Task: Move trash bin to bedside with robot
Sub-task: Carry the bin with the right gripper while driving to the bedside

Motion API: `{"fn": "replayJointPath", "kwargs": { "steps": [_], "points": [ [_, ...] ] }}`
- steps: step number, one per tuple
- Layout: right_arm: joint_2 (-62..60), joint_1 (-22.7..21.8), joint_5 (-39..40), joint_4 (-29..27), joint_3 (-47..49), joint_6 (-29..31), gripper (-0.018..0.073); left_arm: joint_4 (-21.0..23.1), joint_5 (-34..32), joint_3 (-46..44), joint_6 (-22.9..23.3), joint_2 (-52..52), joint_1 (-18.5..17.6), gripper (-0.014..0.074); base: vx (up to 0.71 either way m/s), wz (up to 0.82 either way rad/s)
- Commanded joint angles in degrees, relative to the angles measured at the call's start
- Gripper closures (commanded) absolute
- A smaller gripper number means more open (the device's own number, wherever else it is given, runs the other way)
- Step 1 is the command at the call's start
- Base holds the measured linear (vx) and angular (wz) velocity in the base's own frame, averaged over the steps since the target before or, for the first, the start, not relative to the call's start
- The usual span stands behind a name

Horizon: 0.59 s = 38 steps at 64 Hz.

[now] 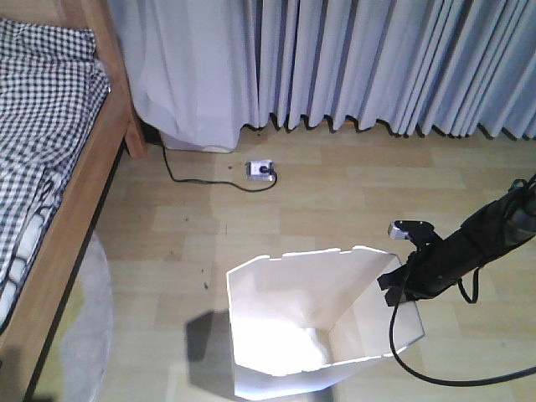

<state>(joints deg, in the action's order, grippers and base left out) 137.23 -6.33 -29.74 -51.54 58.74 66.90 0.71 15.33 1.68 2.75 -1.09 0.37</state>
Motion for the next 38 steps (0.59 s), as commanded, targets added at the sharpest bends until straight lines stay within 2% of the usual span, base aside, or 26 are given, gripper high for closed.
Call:
{"fn": "replayJointPath", "kwargs": {
  "steps": [1,38],
  "points": [
    [-4.44,-0.28,-8.55,-2.99,0.71,0.56,0.0565,0.25,-4.24,1.65,0.45,-0.57,-0.15,0.0602,0.4,-0.03],
    [-4.44,-0.28,-8.55,-2.99,0.71,0.56,0.0565,0.25,-4.24,1.65,0.45,-0.57,-0.15,0.0602,0.37,0.0]
  ]
}}
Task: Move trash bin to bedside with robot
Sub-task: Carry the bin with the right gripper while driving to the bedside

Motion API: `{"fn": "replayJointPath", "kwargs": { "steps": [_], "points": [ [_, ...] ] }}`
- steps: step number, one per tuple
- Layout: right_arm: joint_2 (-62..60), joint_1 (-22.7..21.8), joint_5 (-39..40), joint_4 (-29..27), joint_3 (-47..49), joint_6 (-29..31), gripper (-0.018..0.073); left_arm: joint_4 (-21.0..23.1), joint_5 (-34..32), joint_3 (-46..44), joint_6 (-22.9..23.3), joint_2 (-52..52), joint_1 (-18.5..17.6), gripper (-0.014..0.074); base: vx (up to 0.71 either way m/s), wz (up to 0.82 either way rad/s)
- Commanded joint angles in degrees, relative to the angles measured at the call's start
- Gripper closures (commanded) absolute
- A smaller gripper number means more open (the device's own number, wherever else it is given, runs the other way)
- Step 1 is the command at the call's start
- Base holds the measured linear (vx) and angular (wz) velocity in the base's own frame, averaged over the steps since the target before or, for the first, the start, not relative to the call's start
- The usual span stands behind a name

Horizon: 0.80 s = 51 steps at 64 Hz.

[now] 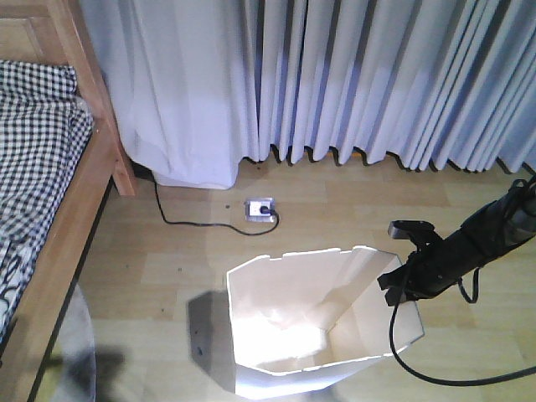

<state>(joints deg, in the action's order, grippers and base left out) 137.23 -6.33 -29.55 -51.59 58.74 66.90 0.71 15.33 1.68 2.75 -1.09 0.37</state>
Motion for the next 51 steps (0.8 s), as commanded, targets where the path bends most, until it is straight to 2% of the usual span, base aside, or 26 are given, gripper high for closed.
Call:
{"fn": "replayJointPath", "kwargs": {
  "steps": [1,51],
  "points": [
    [-4.44,-0.28,-8.74,-2.93,0.71,0.56,0.0565,0.25,-4.24,1.65,0.45,-0.57,-0.15,0.0602,0.33,0.01],
    [-4.44,-0.28,-8.74,-2.93,0.71,0.56,0.0565,0.25,-4.24,1.65,0.45,-0.57,-0.15,0.0602,0.29,0.01]
  ]
}}
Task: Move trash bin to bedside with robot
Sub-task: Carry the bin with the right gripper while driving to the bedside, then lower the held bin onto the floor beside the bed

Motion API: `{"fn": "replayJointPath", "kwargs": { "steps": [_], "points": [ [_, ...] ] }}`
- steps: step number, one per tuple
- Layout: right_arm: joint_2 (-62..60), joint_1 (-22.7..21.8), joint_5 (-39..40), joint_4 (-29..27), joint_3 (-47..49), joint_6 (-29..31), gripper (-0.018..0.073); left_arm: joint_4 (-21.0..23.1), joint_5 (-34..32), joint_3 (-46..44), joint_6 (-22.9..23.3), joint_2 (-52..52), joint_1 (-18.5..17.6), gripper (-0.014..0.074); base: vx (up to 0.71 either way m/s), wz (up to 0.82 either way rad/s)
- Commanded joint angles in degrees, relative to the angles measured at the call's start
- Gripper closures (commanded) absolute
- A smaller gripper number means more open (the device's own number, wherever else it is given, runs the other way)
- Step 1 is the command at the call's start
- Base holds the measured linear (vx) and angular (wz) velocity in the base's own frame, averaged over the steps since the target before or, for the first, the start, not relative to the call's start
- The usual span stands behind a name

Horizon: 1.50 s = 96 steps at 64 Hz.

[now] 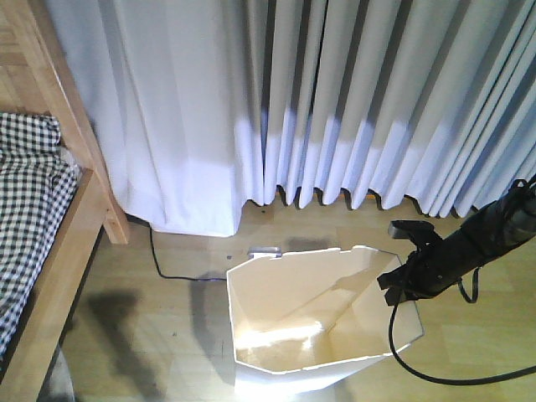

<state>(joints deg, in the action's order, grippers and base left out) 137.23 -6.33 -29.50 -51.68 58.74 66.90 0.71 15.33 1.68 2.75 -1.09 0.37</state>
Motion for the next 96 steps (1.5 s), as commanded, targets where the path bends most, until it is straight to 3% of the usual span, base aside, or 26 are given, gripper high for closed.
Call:
{"fn": "replayJointPath", "kwargs": {
  "steps": [1,64,72,79,89,96],
  "points": [
    [-4.44,-0.28,-8.79,-2.84,0.71,0.56,0.0565,0.25,-4.24,1.65,0.45,-0.57,-0.15,0.0602,0.2,-0.02],
    [-4.44,-0.28,-10.19,-3.75,0.71,0.22,0.0565,0.25,-4.24,1.65,0.45,-0.57,-0.15,0.0602,0.04,-0.01],
    [-4.26,-0.34,-9.08,-6.61,0.71,1.55,0.0565,0.25,-4.24,1.65,0.45,-0.57,-0.15,0.0602,0.0,0.0],
    [-4.26,-0.96,-9.95,-10.57,1.31,6.28,0.0563,0.25,-4.24,1.65,0.45,-0.57,-0.15,0.0602,0.0,-0.01],
    [-2.4,-5.57,-12.64,-16.56,3.74,8.12,0.0562,0.25,-4.24,1.65,0.45,-0.57,-0.15,0.0602,0.0,0.0],
    [-0.95,-8.01,-10.63,-17.24,4.79,8.12,0.0562,0.25,-4.24,1.65,0.45,-0.57,-0.15,0.0602,0.0,0.0]
  ]
}}
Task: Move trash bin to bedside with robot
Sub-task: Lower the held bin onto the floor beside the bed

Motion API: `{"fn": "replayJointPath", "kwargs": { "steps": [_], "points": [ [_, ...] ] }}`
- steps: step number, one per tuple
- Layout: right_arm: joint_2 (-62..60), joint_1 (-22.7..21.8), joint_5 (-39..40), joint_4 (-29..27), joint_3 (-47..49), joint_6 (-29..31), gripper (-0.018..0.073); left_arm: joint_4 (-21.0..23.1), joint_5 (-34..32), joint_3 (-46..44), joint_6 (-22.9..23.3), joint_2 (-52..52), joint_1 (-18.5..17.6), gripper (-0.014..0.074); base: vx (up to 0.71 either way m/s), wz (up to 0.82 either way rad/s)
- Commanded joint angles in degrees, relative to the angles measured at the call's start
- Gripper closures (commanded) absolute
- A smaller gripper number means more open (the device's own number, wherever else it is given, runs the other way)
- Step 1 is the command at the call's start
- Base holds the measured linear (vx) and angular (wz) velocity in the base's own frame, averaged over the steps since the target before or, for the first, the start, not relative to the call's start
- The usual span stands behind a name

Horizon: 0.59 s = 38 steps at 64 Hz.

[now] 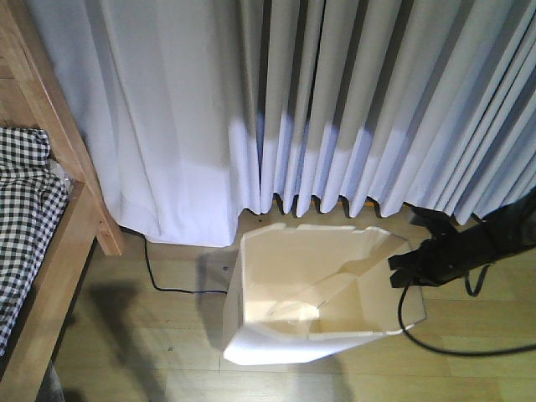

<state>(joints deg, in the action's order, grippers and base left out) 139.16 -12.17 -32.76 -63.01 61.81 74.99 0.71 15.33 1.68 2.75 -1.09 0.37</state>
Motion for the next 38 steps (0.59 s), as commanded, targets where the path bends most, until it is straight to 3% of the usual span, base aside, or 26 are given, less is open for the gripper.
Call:
{"fn": "replayJointPath", "kwargs": {
  "steps": [1,13,27,38],
  "points": [
    [-2.83,-2.4,-6.72,-5.91,1.73,0.02,0.0562,0.25,-4.24,1.65,0.45,-0.57,-0.15,0.0602,0.0,0.0],
    [-0.36,-2.3,1.92,-4.57,2.27,0.72,0.0562,0.25,-4.24,1.65,0.45,-0.57,-0.15,0.0602,0.0,0.0],
    [7.08,-2.4,-1.52,-4.86,9.19,0.76,0.0562,0.25,-4.24,1.65,0.45,-0.57,-0.15,0.0602,0.0,0.0],
    [13.39,-2.25,-3.34,-8.28,15.14,0.37,0.0562,0.25,-4.24,1.65,0.45,-0.57,-0.15,0.0602,0.0,0.0]
  ]
}}
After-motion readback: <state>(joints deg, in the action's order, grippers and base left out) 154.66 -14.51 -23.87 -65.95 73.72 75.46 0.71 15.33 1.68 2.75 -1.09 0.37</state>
